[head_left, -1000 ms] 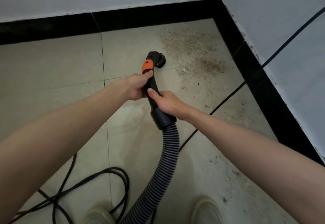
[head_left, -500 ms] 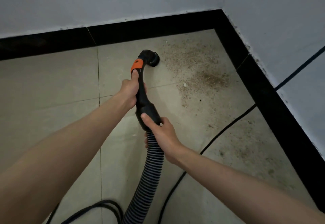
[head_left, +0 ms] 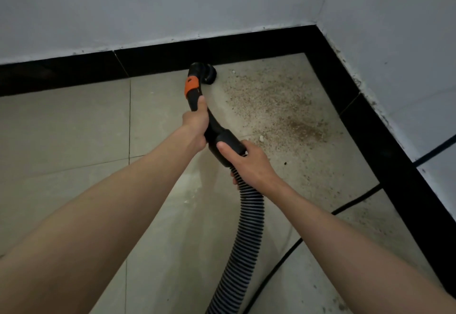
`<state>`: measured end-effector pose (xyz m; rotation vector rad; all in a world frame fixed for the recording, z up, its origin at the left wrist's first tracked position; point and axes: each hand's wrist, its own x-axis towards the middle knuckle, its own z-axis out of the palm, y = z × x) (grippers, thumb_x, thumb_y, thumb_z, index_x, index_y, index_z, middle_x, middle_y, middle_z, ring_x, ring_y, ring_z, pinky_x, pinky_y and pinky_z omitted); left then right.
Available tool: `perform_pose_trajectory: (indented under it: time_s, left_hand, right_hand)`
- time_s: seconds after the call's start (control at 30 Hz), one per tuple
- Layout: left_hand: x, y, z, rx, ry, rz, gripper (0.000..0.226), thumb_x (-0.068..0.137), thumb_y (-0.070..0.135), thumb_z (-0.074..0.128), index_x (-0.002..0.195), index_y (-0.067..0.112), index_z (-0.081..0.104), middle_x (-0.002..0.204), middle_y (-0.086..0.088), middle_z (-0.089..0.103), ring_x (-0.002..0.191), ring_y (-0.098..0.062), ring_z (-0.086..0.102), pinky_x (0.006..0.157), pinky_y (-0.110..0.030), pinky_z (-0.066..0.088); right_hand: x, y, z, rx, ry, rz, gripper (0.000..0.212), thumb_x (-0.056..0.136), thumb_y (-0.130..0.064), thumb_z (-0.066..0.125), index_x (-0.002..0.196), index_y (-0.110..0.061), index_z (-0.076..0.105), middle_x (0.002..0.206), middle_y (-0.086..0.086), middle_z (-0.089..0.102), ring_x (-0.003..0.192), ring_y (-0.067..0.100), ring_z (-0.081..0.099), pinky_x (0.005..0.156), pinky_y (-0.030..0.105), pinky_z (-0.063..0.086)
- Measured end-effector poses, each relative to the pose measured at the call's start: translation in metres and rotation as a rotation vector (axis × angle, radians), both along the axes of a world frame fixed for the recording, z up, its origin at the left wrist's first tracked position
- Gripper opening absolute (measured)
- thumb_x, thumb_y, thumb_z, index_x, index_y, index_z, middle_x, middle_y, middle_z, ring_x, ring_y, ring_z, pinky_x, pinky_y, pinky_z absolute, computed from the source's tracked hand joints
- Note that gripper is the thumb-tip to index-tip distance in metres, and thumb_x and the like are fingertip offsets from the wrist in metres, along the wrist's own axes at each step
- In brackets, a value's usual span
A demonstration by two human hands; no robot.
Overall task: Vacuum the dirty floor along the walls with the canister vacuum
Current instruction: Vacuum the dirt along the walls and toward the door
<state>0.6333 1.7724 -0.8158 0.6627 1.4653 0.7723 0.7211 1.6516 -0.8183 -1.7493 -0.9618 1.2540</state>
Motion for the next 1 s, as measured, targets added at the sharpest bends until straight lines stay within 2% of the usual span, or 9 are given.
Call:
perform_pose_trajectory:
  time_s: [0.07,0.13,0.33,0.4,0.5,0.57,0.73,0.87,1.0]
  left_hand:
    - [0.011,0.003,0.0,0.017,0.052,-0.009,0.057,0.097,0.049,0.039,0.13,0.004,0.042,0.12,-0.017,0.06,0.106,-0.033,0.06,0.092,-0.046,0.051]
    - [0.021,0.004,-0.001,0.027,0.067,-0.015,0.055,0.098,0.049,0.035,0.131,0.006,0.04,0.12,-0.019,0.059,0.102,-0.033,0.061,0.091,-0.047,0.051]
    - [0.045,0.001,-0.01,0.032,0.019,-0.034,0.046,0.101,0.045,0.032,0.121,0.005,0.041,0.078,-0.008,0.052,0.063,-0.02,0.054,0.067,-0.035,0.053]
    - [0.054,0.001,-0.011,0.039,0.003,-0.054,0.048,0.1,0.046,0.032,0.123,0.005,0.042,0.082,-0.01,0.055,0.066,-0.022,0.056,0.075,-0.038,0.054]
    - [0.068,0.002,-0.013,0.051,0.035,-0.095,0.052,0.099,0.049,0.033,0.127,0.006,0.042,0.116,-0.021,0.059,0.099,-0.034,0.061,0.092,-0.047,0.051]
    - [0.077,0.004,-0.017,0.065,0.068,-0.098,0.051,0.098,0.049,0.034,0.125,0.006,0.043,0.121,-0.022,0.058,0.108,-0.038,0.059,0.092,-0.05,0.051]
    - [0.094,0.006,-0.018,0.108,0.136,-0.124,0.046,0.098,0.049,0.035,0.117,0.008,0.042,0.113,-0.021,0.06,0.103,-0.039,0.06,0.09,-0.05,0.051]
    - [0.109,0.007,-0.019,0.137,0.191,-0.155,0.049,0.1,0.046,0.033,0.129,0.007,0.04,0.116,-0.015,0.056,0.104,-0.032,0.057,0.091,-0.042,0.049]
    - [0.125,0.01,-0.019,0.165,0.231,-0.187,0.048,0.1,0.045,0.033,0.127,0.005,0.041,0.112,-0.014,0.055,0.094,-0.028,0.055,0.08,-0.036,0.047]
  right_hand:
    - [0.007,0.005,-0.003,0.004,0.029,0.001,0.034,0.088,-0.043,0.067,0.084,-0.012,0.054,0.062,0.006,0.059,0.043,0.017,0.056,0.044,0.026,0.047]
    - [0.013,0.008,-0.008,0.006,0.046,-0.003,0.034,0.088,-0.043,0.067,0.086,-0.012,0.054,0.063,0.006,0.059,0.044,0.017,0.055,0.044,0.026,0.047]
    - [0.031,0.01,-0.017,-0.045,0.029,-0.006,0.033,0.087,-0.045,0.067,0.083,-0.016,0.054,0.066,0.004,0.059,0.043,0.012,0.055,0.043,0.021,0.044]
    - [0.038,0.011,-0.019,-0.051,0.022,-0.011,0.032,0.087,-0.044,0.067,0.079,-0.015,0.056,0.063,0.004,0.059,0.042,0.011,0.055,0.042,0.02,0.044]
    - [0.049,0.011,-0.021,-0.053,0.027,-0.041,0.032,0.088,-0.043,0.067,0.077,-0.014,0.057,0.059,0.003,0.058,0.041,0.011,0.055,0.042,0.02,0.043]
    - [0.055,0.01,-0.025,-0.053,0.045,-0.06,0.032,0.088,-0.042,0.067,0.077,-0.014,0.057,0.059,0.003,0.058,0.041,0.011,0.054,0.042,0.021,0.044]
    - [0.065,0.01,-0.032,-0.052,0.083,-0.111,0.035,0.088,-0.045,0.065,0.079,-0.012,0.057,0.06,0.006,0.06,0.044,0.014,0.055,0.047,0.025,0.046]
    - [0.074,0.007,-0.032,-0.039,0.139,-0.159,0.036,0.088,-0.045,0.065,0.08,-0.01,0.058,0.058,0.006,0.059,0.044,0.014,0.056,0.046,0.024,0.047]
    - [0.083,0.007,-0.033,-0.027,0.151,-0.215,0.031,0.088,-0.046,0.065,0.077,-0.017,0.062,0.061,0.0,0.063,0.049,0.009,0.059,0.049,0.022,0.047]
